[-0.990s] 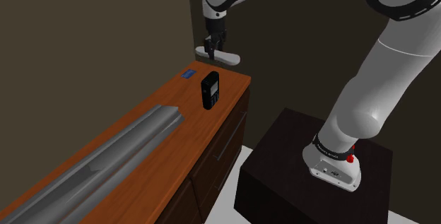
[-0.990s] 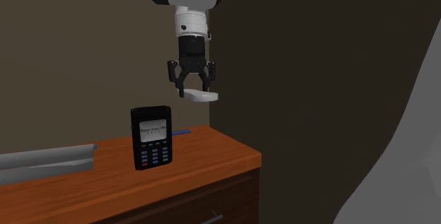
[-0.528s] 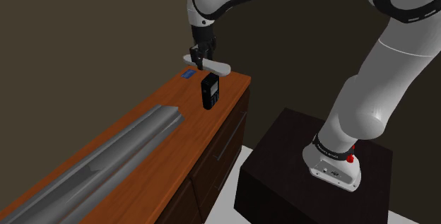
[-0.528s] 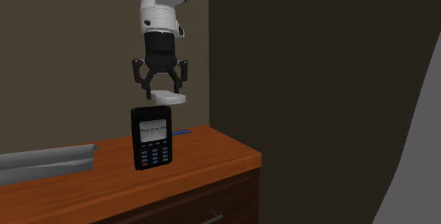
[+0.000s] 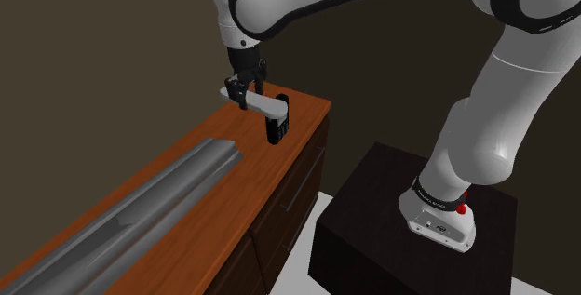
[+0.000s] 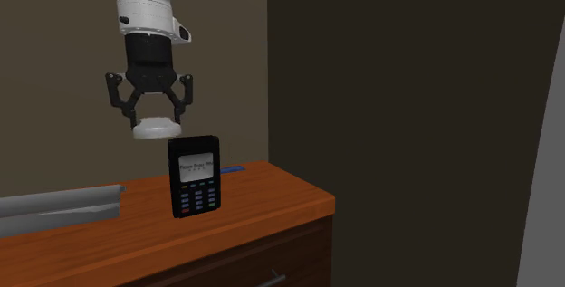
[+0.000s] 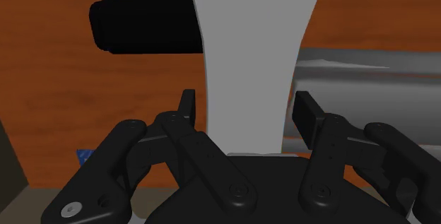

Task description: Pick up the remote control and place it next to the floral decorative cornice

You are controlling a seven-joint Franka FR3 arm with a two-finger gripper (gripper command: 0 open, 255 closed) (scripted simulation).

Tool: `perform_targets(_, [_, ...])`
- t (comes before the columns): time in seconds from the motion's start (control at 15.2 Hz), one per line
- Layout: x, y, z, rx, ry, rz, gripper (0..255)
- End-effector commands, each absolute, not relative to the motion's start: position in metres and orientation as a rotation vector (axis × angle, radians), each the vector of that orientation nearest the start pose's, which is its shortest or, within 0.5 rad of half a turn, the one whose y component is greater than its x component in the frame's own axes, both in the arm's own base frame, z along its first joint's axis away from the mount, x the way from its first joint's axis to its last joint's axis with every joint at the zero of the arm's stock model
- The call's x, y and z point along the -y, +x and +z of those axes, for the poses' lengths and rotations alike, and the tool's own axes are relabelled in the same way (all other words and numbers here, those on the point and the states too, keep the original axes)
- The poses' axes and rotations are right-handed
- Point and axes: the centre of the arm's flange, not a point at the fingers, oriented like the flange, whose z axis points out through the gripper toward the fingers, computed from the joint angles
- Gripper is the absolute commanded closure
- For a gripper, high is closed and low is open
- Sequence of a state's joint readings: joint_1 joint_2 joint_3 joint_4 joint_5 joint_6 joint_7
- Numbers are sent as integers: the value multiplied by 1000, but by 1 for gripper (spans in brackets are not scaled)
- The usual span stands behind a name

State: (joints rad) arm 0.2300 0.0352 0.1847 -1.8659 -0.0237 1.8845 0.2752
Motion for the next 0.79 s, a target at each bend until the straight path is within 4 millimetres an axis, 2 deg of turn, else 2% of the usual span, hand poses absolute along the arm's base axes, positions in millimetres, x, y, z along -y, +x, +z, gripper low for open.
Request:
perform_targets(0.0, [-233,522,482,229,-3154,15,255])
perform_targets(0.73, [-233,522,424,229,-3154,15,255])
